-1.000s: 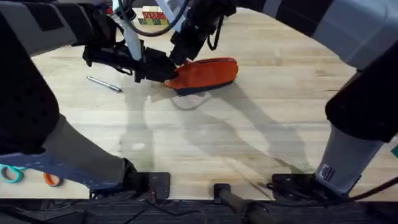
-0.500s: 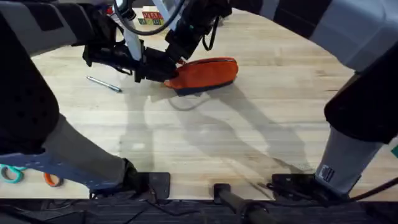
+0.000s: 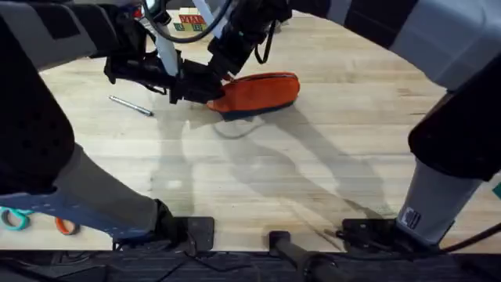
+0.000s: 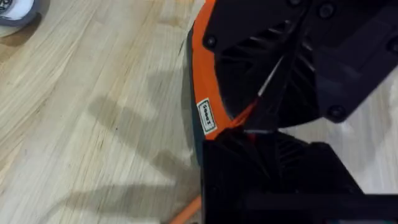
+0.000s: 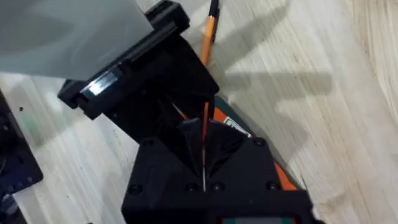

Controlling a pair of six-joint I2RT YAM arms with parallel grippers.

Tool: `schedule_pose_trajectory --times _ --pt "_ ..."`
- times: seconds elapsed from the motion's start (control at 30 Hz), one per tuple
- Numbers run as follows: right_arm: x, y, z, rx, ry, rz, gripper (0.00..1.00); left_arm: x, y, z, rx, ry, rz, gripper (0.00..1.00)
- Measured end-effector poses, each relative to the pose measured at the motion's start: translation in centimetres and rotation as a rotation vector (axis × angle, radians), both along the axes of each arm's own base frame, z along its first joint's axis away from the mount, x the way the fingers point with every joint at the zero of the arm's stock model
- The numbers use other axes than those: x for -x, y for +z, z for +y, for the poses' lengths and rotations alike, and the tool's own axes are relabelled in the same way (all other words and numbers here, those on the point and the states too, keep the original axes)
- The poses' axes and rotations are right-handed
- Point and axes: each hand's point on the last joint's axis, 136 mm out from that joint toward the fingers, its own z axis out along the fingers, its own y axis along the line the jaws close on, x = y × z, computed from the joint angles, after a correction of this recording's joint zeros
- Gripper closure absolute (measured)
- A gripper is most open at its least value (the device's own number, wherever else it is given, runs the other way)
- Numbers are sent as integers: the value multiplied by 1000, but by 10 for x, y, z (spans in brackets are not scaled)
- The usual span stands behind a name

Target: Unzip the bag, pick up the pens from the table one at a time and place them inside, then zip the bag closed.

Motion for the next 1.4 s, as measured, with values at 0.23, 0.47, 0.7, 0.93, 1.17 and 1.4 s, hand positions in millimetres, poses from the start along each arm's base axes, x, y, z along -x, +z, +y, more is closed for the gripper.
schedule_pose_trajectory --times 0.23,0.47,0.7,0.93,1.17,1.4 --pt "-4 -1 -2 16 -23 -14 772 0 0 0 0 -1 1 960" --pt "-14 2 -8 34 -48 -53 11 1 0 0 -3 -4 2 960" --pt "-14 1 -8 39 -50 -55 5 1 0 0 -3 -4 2 960" --pt "-16 -3 -18 113 -77 -86 5 0 0 -1 -1 -4 -2 960" --pt "-6 -2 -37 194 -91 -68 5 0 0 -1 -1 -4 -2 959" --pt "6 45 -57 165 -112 -116 5 0 0 -1 -1 -4 -2 960"
